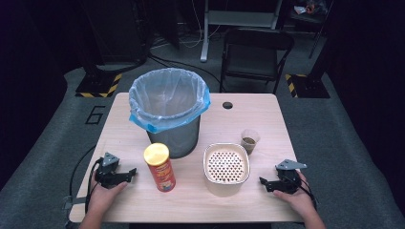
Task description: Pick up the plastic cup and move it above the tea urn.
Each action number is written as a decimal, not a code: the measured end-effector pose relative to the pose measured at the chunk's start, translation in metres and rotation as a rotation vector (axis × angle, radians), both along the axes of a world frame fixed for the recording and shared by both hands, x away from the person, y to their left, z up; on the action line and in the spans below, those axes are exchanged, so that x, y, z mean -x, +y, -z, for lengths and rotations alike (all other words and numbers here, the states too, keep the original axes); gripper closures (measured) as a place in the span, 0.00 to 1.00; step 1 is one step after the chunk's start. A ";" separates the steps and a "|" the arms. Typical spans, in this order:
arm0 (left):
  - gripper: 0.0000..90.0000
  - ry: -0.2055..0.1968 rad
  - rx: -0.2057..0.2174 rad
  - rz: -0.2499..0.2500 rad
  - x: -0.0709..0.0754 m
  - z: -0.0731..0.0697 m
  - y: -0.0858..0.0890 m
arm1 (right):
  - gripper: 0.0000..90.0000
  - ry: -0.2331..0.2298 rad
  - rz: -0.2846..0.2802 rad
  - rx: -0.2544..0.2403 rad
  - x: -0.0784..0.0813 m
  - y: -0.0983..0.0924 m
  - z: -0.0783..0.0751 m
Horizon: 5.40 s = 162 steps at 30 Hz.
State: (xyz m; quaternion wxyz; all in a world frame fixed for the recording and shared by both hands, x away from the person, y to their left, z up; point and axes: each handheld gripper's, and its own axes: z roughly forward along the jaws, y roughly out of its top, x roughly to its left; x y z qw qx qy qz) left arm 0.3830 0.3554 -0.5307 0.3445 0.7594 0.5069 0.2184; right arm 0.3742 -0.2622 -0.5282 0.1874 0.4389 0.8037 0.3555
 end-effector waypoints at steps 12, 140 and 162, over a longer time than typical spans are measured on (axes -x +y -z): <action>0.17 -0.005 -0.003 -0.019 0.000 0.000 -0.001 | 0.24 -0.016 0.019 -0.012 0.001 0.000 -0.001; 0.18 -0.003 0.002 -0.024 0.003 0.000 -0.002 | 0.39 -0.121 -0.108 -0.056 -0.099 0.070 -0.052; 0.18 -0.004 0.002 -0.023 0.003 0.000 -0.002 | 0.41 -0.169 -0.241 -0.061 -0.101 0.063 -0.129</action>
